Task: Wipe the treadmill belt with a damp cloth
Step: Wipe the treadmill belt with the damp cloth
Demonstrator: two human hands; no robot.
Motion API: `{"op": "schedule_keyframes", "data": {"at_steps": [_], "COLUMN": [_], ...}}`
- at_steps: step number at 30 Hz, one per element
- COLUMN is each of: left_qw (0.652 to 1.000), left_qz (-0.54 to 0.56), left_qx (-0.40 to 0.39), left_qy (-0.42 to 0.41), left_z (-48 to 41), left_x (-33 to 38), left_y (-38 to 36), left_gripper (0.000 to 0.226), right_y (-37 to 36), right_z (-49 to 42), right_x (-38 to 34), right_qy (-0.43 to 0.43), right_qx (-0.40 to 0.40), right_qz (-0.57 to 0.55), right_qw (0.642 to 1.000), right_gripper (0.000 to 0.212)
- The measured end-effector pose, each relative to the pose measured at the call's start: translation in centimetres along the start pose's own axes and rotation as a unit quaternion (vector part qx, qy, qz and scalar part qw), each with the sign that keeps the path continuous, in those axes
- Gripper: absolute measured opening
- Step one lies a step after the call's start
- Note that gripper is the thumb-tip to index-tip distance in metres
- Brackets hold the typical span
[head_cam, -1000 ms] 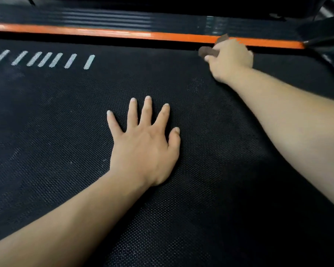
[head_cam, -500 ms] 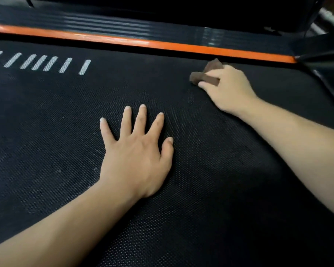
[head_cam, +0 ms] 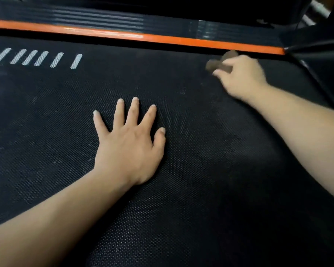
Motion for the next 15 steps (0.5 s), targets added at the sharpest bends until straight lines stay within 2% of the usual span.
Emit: {"op": "schedule_keyframes", "data": {"at_steps": [2, 3, 7, 9, 10, 13, 15], "left_qw": [1.000, 1.000, 1.000, 1.000, 1.000, 1.000, 1.000], "left_qz": [0.001, 0.001, 0.001, -0.001, -0.003, -0.002, -0.003], "left_qx": [0.003, 0.002, 0.003, 0.006, 0.003, 0.003, 0.005], "left_qy": [0.002, 0.002, 0.000, 0.002, 0.002, 0.002, 0.000], "left_z": [0.0, 0.1, 0.0, -0.2, -0.1, 0.0, 0.0], "left_x": [0.1, 0.1, 0.0, -0.1, -0.1, 0.0, -0.1], "left_y": [0.0, 0.0, 0.0, -0.1, -0.1, -0.2, -0.2], "left_gripper": [0.070, 0.070, 0.071, 0.071, 0.072, 0.072, 0.072], "right_y": [0.2, 0.0, -0.1, 0.7, 0.9, 1.6, 1.2], "right_z": [-1.3, -0.8, 6.9, 7.1, 5.6, 1.7, 2.2], "right_x": [1.2, 0.7, -2.7, -1.3, 0.1, 3.6, 2.6], "right_qy": [-0.080, -0.078, 0.087, 0.107, 0.081, -0.102, -0.095], "right_qx": [0.035, 0.039, -0.037, -0.042, -0.022, 0.034, 0.033], "right_qz": [-0.020, -0.024, -0.099, -0.062, -0.032, -0.025, -0.030], "right_qw": [0.996, 0.996, 0.991, 0.991, 0.996, 0.994, 0.994], "right_gripper": [0.029, 0.028, 0.024, 0.023, 0.024, 0.028, 0.028]}}
Point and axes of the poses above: each hand's wrist, its own z-axis away from the middle knuckle, its own y-axis out of the back of the hand, x = y × z, the point moved 2 cm from there along -z, towards the middle knuckle, and after that the axes turned 1 degree about -y, right-handed, at the moved point
